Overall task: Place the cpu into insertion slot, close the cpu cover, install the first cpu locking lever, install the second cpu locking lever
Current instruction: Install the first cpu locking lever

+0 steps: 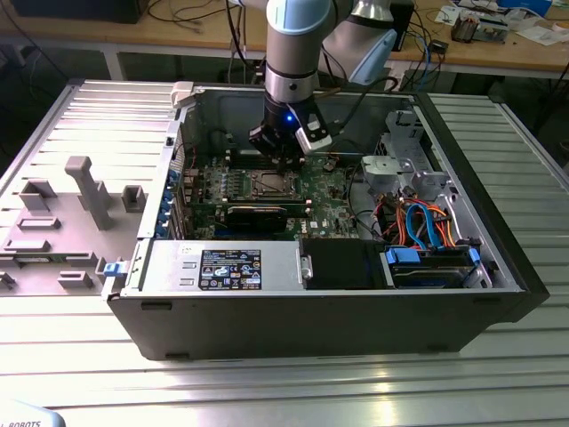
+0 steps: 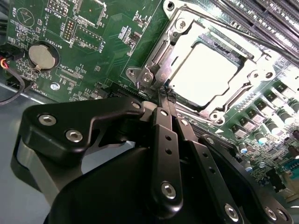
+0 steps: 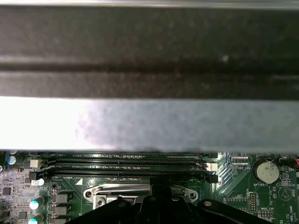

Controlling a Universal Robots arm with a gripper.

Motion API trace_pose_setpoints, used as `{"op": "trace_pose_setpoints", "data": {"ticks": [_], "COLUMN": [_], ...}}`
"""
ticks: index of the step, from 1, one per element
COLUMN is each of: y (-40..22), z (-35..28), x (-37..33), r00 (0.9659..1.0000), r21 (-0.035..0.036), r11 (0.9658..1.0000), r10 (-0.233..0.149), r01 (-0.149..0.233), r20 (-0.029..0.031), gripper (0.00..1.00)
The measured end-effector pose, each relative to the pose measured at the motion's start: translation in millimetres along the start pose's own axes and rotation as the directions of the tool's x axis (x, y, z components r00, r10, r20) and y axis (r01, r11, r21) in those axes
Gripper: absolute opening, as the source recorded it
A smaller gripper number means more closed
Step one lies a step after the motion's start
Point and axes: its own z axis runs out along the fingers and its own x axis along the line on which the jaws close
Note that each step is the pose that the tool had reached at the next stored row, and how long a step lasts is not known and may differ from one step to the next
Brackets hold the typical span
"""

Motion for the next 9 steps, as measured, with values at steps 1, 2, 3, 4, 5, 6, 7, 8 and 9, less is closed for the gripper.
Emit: {"op": "trace_pose_setpoints", "data": {"ticks": [1, 2, 3, 4, 5, 6, 7, 8, 9], "y": [0.0, -0.1, -0.1, -0.1, -0.2, -0.2, -0.2, -0.2, -0.1], "z": [0.2, 0.5, 0.9, 1.7, 2.4, 2.9, 3.0, 3.2, 3.6], "x": [-0.1, -0.1, -0.1, -0.2, -0.2, -0.2, -0.2, -0.2, -0.3], "r00": [1.0000, 1.0000, 1.0000, 1.0000, 1.0000, 1.0000, 1.0000, 1.0000, 1.0000], "r21": [0.0037, 0.0060, 0.0079, 0.0113, 0.0154, 0.0177, 0.0180, 0.0180, 0.0180], "r11": [1.0000, 1.0000, 1.0000, 0.9999, 0.9999, 0.9998, 0.9998, 0.9998, 0.9998], "r10": [0.000, 0.000, 0.000, 0.000, 0.000, 0.000, 0.000, 0.000, 0.000], "r01": [0.000, 0.000, 0.000, 0.000, 0.000, 0.000, 0.000, 0.000, 0.000], "r20": [-0.0002, -0.0003, -0.0003, -0.0003, -0.0004, -0.0005, -0.0005, -0.0004, -0.0004], "gripper": [0.11, 0.11, 0.11, 0.11, 0.11, 0.11, 0.11, 0.11, 0.11]}}
